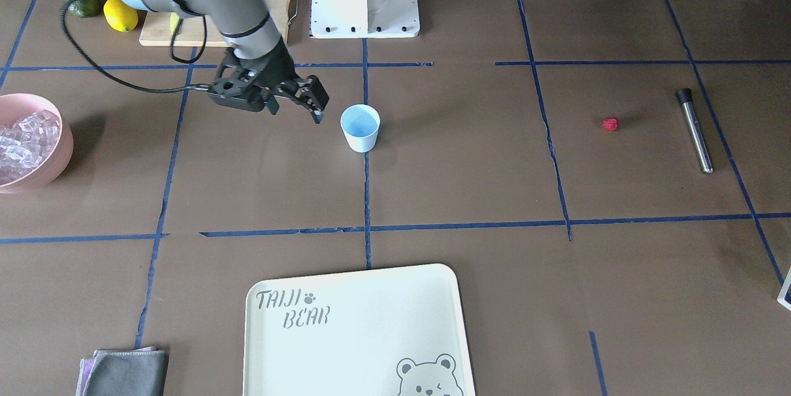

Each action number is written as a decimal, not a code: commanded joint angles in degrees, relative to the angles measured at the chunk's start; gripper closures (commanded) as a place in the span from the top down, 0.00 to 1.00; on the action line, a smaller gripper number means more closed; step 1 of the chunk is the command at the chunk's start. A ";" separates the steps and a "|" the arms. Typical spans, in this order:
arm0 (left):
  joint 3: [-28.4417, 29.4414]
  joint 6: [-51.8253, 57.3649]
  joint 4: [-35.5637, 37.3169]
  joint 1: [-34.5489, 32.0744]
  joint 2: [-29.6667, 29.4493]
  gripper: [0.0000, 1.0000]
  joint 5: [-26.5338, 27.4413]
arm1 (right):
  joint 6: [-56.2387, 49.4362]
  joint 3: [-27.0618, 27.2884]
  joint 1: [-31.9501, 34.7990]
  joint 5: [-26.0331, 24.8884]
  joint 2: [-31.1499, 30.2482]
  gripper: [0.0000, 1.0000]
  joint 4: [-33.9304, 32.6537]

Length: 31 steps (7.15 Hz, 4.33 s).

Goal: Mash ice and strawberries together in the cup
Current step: 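Move the right gripper back over the pink bowl, then lower the right gripper into the bowl and grasp another ice cube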

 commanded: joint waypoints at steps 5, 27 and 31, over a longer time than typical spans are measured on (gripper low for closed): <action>0.09 -0.01 0.13 0.09 0.00 1.00 0.00 | -60.34 2.35 25.21 14.66 -26.30 0.99 0.45; 0.44 -0.01 0.05 0.18 0.00 1.00 0.00 | -74.07 -8.00 30.17 22.68 -27.38 0.00 12.40; 0.44 -0.01 0.05 0.18 0.00 1.00 0.00 | -45.76 2.75 23.88 22.51 -21.88 0.00 12.84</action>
